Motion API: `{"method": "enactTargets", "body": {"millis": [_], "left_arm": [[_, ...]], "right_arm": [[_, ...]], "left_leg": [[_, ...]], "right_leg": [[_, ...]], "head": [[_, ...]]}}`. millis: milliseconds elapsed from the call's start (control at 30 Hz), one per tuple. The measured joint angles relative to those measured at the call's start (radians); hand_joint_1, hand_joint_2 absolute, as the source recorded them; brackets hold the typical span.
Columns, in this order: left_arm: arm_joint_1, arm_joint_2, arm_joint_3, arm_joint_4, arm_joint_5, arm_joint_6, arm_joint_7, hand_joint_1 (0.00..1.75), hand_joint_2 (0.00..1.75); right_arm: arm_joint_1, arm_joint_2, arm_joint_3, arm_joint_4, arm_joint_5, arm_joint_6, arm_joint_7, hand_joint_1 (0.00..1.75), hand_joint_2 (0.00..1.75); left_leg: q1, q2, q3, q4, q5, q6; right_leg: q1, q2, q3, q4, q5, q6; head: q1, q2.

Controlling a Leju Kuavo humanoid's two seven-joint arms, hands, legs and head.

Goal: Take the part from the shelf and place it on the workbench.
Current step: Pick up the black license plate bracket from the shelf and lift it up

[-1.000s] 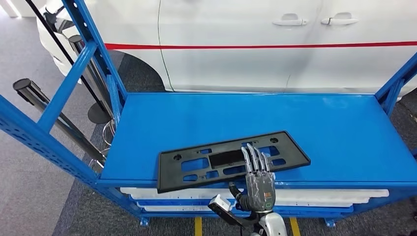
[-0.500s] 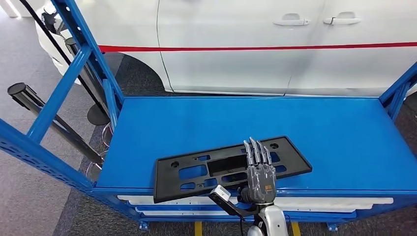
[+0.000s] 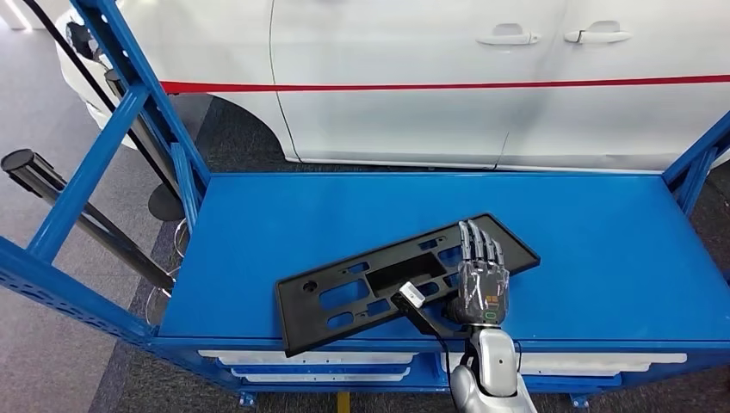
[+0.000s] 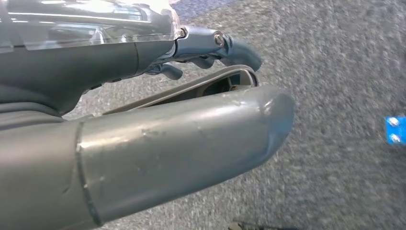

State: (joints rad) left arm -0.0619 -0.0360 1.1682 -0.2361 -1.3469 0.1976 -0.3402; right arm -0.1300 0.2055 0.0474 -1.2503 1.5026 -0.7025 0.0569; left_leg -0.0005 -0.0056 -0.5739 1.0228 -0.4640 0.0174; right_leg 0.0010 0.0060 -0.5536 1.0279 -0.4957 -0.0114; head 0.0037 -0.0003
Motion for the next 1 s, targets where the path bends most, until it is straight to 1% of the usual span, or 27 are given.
{"method": "enactTargets", "body": {"millis": [67,100,133,200,233,267,300,333,367,400,433,467,500,567,600,633,667,700,733,767,800,833,867,900,933,967,1000], "left_arm": [[0.002,0.0,-0.005,0.0,0.001,-0.002,-0.002,0.0,0.0],[0.002,0.0,-0.008,0.0,0.001,-0.002,-0.004,0.0,0.0],[0.002,-0.001,-0.011,0.0,0.001,-0.003,-0.006,0.0,0.0],[0.0,-0.003,-0.015,0.0,0.0,-0.003,-0.008,0.0,0.0],[0.0,-0.004,-0.016,0.0,0.0,-0.003,-0.009,0.0,0.0],[0.0,-0.005,-0.016,0.0,0.001,-0.003,-0.009,0.0,0.0],[0.001,-0.007,-0.016,0.0,0.0,-0.003,-0.009,0.0,0.0],[0.001,-0.009,-0.016,0.0,0.0,-0.004,-0.009,0.0,0.0],[0.001,-0.011,-0.016,0.0,-0.001,-0.004,-0.009,0.0,0.0],[0.0,-0.013,-0.017,0.0,-0.001,-0.004,-0.009,0.0,0.0],[-0.001,-0.014,-0.017,0.0,-0.002,-0.005,-0.009,0.0,0.0],[-0.001,-0.014,-0.017,0.0,-0.002,-0.005,-0.008,0.0,0.0],[-0.002,-0.015,-0.017,0.0,-0.003,-0.006,-0.008,0.0,0.0],[-0.001,-0.019,-0.017,0.0,-0.004,-0.006,-0.008,0.0,0.0],[-0.001,-0.021,-0.017,0.0,-0.005,-0.006,-0.008,0.0,0.0],[-0.001,-0.023,-0.017,0.0,-0.005,-0.006,-0.007,0.0,0.0],[-0.001,-0.024,-0.017,0.0,-0.005,-0.006,-0.007,0.0,0.0],[-0.001,-0.024,-0.017,0.0,-0.005,-0.006,-0.007,0.0,0.0],[0.0,-0.024,-0.017,0.0,-0.005,-0.006,-0.007,0.0,0.0],[0.001,-0.024,-0.017,0.0,-0.005,-0.006,-0.007,0.0,0.0],[0.002,-0.025,-0.017,0.0,-0.005,-0.007,-0.008,0.0,0.0],[0.002,-0.025,-0.017,0.0,-0.005,-0.007,-0.008,0.0,0.0],[0.002,-0.026,-0.017,0.0,-0.005,-0.007,-0.009,0.0,0.0],[0.001,-0.026,-0.017,0.0,-0.005,-0.007,-0.01,0.0,0.0],[0.0,-0.027,-0.017,0.0,-0.005,-0.007,-0.011,0.0,0.0],[0.0,-0.028,-0.017,0.0,-0.005,-0.007,-0.012,0.0,0.0],[0.0,-0.029,-0.017,0.0,-0.004,-0.007,-0.013,0.0,0.0]], "right_arm": [[-0.003,-0.014,0.007,0.012,-0.004,0.0,0.008,1.72,1.75],[-0.006,-0.021,0.01,0.018,-0.004,0.0,0.011,1.71,1.75],[-0.008,-0.028,0.014,0.024,-0.003,0.0,0.014,1.71,1.75],[-0.009,-0.041,0.02,0.037,0.002,0.0,0.02,1.71,1.75],[-0.009,-0.046,0.022,0.042,0.006,0.0,0.024,1.7,1.75],[-0.008,-0.051,0.026,0.047,0.009,0.0,0.028,1.69,1.75],[-0.009,-0.056,0.029,0.05,0.014,0.0,0.032,1.68,1.75],[-0.009,-0.06,0.034,0.053,0.019,0.0,0.036,1.68,1.75],[-0.011,-0.066,0.038,0.056,0.024,0.0,0.041,1.67,1.75],[-0.012,-0.07,0.042,0.057,0.029,-0.001,0.047,1.68,1.75],[-0.014,-0.073,0.047,0.059,0.034,-0.001,0.052,1.68,1.75],[-0.015,-0.077,0.051,0.06,0.037,-0.002,0.056,1.68,1.75],[-0.015,-0.079,0.054,0.061,0.039,-0.002,0.06,1.69,1.75],[-0.016,-0.084,0.061,0.062,0.041,-0.003,0.066,1.69,1.75],[-0.016,-0.086,0.063,0.062,0.042,-0.003,0.069,1.69,1.75],[-0.016,-0.087,0.065,0.063,0.043,-0.003,0.07,1.69,1.75],[-0.015,-0.088,0.066,0.064,0.044,-0.002,0.072,1.68,1.75],[-0.013,-0.089,0.067,0.066,0.044,-0.002,0.073,1.68,1.75],[-0.01,-0.09,0.067,0.068,0.044,-0.002,0.074,1.66,1.75],[-0.008,-0.092,0.068,0.07,0.045,-0.002,0.075,1.66,1.75],[-0.007,-0.093,0.068,0.072,0.047,-0.002,0.076,1.65,1.75],[-0.007,-0.095,0.069,0.074,0.049,-0.002,0.079,1.66,1.75],[-0.007,-0.097,0.07,0.076,0.052,-0.002,0.081,1.68,1.75],[-0.007,-0.098,0.07,0.077,0.054,-0.002,0.083,1.7,1.75],[-0.006,-0.101,0.071,0.079,0.051,-0.002,0.082,1.73,1.75],[-0.005,-0.103,0.071,0.079,0.041,-0.002,0.075,1.75,1.75],[-0.003,-0.105,0.073,0.077,0.022,-0.002,0.061,1.75,1.75]], "left_leg": [[0.006,0.002,0.005,-0.011,0.005,0.007],[0.009,0.003,0.009,-0.018,0.008,0.013],[0.012,0.005,0.012,-0.024,0.01,0.018],[0.012,0.005,0.014,-0.025,0.009,0.024],[0.012,0.005,0.014,-0.025,0.008,0.024],[0.012,0.005,0.016,-0.025,0.006,0.024],[0.013,0.005,0.019,-0.024,0.004,0.022],[0.015,0.004,0.023,-0.023,0.0,0.019],[0.016,0.004,0.027,-0.021,-0.004,0.015],[0.015,0.002,0.028,-0.016,-0.009,0.009],[0.014,0.001,0.029,-0.012,-0.013,0.003],[0.013,0.0,0.028,-0.01,-0.016,-0.003],[0.013,-0.001,0.028,-0.01,-0.017,-0.01],[0.016,-0.001,0.031,-0.008,-0.022,-0.022],[0.018,0.0,0.025,0.009,-0.035,-0.027],[0.019,0.0,0.01,0.044,-0.058,-0.031],[0.02,0.0,-0.016,0.101,-0.089,-0.034],[0.021,0.0,-0.05,0.168,-0.121,-0.036],[0.021,0.0,-0.081,0.23,-0.143,-0.038],[0.021,0.001,-0.1,0.265,-0.147,-0.039],[0.021,0.001,-0.101,0.262,-0.131,-0.038],[0.021,0.001,-0.084,0.221,-0.099,-0.035],[0.02,0.001,-0.053,0.152,-0.059,-0.031],[0.018,0.0,-0.022,0.083,-0.031,-0.026],[0.016,0.0,0.002,0.031,-0.013,-0.021],[0.013,0.0,0.014,0.002,-0.007,-0.016],[0.01,0.0,0.016,-0.006,-0.009,-0.013]], "right_leg": [[0.0,-0.001,-0.002,0.005,-0.007,0.011],[0.0,-0.001,-0.011,0.026,-0.021,0.017],[-0.002,-0.001,-0.031,0.069,-0.044,0.023],[-0.008,-0.001,-0.098,0.197,-0.099,0.032],[-0.011,-0.001,-0.131,0.251,-0.113,0.036],[-0.014,-0.002,-0.148,0.274,-0.108,0.039],[-0.017,-0.003,-0.146,0.257,-0.082,0.041],[-0.021,-0.004,-0.124,0.203,-0.043,0.043],[-0.023,-0.005,-0.093,0.132,-0.006,0.044],[-0.023,-0.006,-0.064,0.069,0.019,0.043],[-0.022,-0.005,-0.046,0.028,0.031,0.04],[-0.019,-0.005,-0.039,0.01,0.03,0.035],[-0.015,-0.003,-0.039,0.009,0.029,0.028],[-0.016,-0.003,-0.034,0.003,0.031,0.013],[-0.018,-0.004,-0.029,-0.002,0.033,0.006],[-0.019,-0.005,-0.026,-0.006,0.034,0.0],[-0.02,-0.006,-0.025,-0.008,0.035,-0.004],[-0.019,-0.007,-0.025,-0.008,0.034,-0.007],[-0.018,-0.007,-0.026,-0.007,0.034,-0.008],[-0.016,-0.006,-0.026,-0.006,0.033,-0.009],[-0.016,-0.005,-0.025,-0.006,0.032,-0.009],[-0.015,-0.004,-0.023,-0.005,0.031,-0.008],[-0.015,-0.003,-0.02,-0.004,0.029,-0.006],[-0.013,-0.003,-0.019,-0.003,0.027,-0.003],[-0.011,-0.002,-0.019,-0.003,0.026,0.001],[-0.01,-0.002,-0.019,-0.002,0.026,0.006],[-0.01,-0.001,-0.02,-0.003,0.027,0.011]], "head": [[0.0,0.0],[0.0,0.0],[0.001,0.0],[0.001,0.0],[0.001,0.0],[0.001,0.0],[0.001,0.0],[0.001,0.0],[0.001,0.0],[0.001,0.0],[0.001,0.0],[0.001,0.0],[0.0,0.0],[0.001,0.0],[0.0,0.0],[0.0,0.0],[0.0,0.0],[0.0,0.0],[0.0,0.0],[0.0,0.0],[0.0,0.0],[0.0,0.0],[0.0,0.0],[0.0,0.0],[0.0,0.0],[0.0,0.0],[0.0,0.0]]}}
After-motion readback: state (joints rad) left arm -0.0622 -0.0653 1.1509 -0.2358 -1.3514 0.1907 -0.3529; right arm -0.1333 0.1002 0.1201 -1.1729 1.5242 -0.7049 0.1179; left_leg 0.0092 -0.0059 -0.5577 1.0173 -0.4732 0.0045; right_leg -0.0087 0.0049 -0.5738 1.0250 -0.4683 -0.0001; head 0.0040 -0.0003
